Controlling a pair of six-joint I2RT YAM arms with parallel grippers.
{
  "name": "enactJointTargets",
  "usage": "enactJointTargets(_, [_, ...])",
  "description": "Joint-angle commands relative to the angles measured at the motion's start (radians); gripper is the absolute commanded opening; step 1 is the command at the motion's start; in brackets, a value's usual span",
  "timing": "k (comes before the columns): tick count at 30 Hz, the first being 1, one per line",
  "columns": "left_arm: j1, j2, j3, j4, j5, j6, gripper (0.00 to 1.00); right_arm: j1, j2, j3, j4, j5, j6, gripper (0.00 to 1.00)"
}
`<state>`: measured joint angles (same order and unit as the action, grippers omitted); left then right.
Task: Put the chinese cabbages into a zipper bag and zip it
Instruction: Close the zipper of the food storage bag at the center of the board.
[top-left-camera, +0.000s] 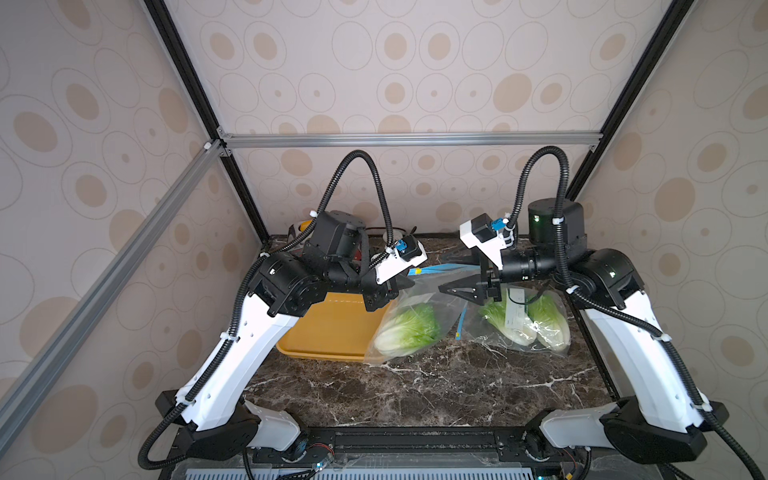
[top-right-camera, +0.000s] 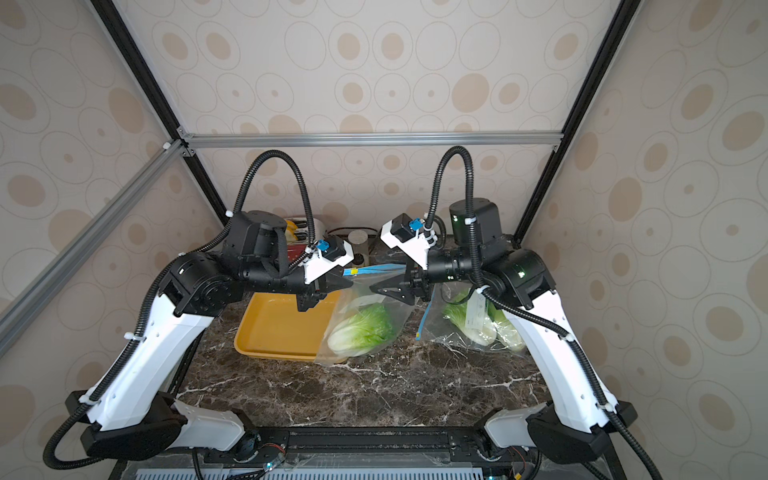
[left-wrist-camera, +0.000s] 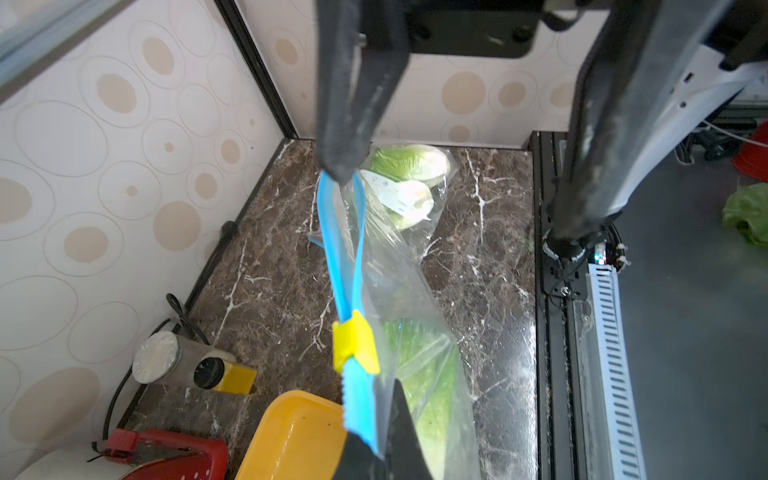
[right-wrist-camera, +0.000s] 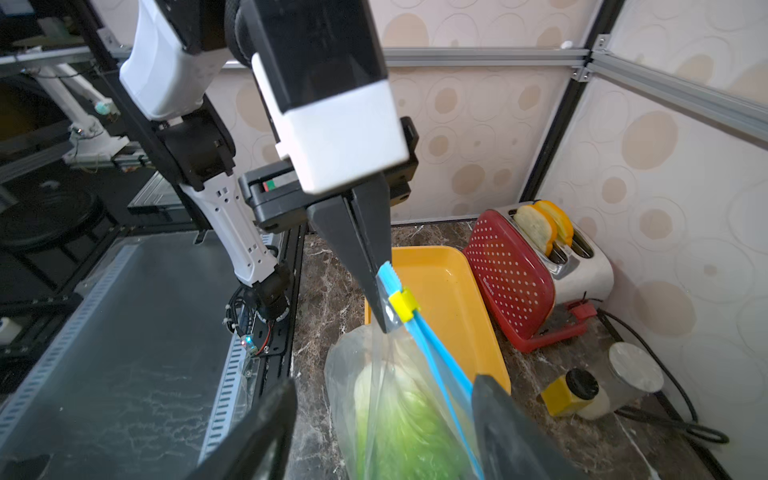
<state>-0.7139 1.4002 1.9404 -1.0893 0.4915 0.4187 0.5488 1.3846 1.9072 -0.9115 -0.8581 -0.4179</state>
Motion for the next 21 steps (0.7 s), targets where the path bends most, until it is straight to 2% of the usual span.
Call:
enactJointTargets(1, [0.006, 0.009, 0.053, -0.100, 0.016, 0.072, 0.00, -0.001, 0.078, 0.037, -0.013, -0.111, -0.083, 0.74])
enactJointTargets(4, [0.007, 0.016, 0.062, -0.112, 0.020, 0.075, 0.00, -0.001, 0.141, 0.093, -0.052, -0.183, -0.100, 0.75])
enactJointTargets(9, [0.009, -0.008, 0.027, -0.069, 0.019, 0.066, 0.00, 0.001, 0.191, 0.123, -0.041, -0.302, -0.084, 0.68])
enactJointTargets(16, [0.009, -0.008, 0.028, -0.057, 0.011, 0.060, 0.00, 0.002, 0.199, 0.071, 0.028, -0.372, -0.033, 0.52])
enactJointTargets(21, [0.009, -0.012, 0.029, -0.045, 0.015, 0.058, 0.00, 0.008, 0.227, 0.064, 0.026, -0.378, -0.011, 0.48])
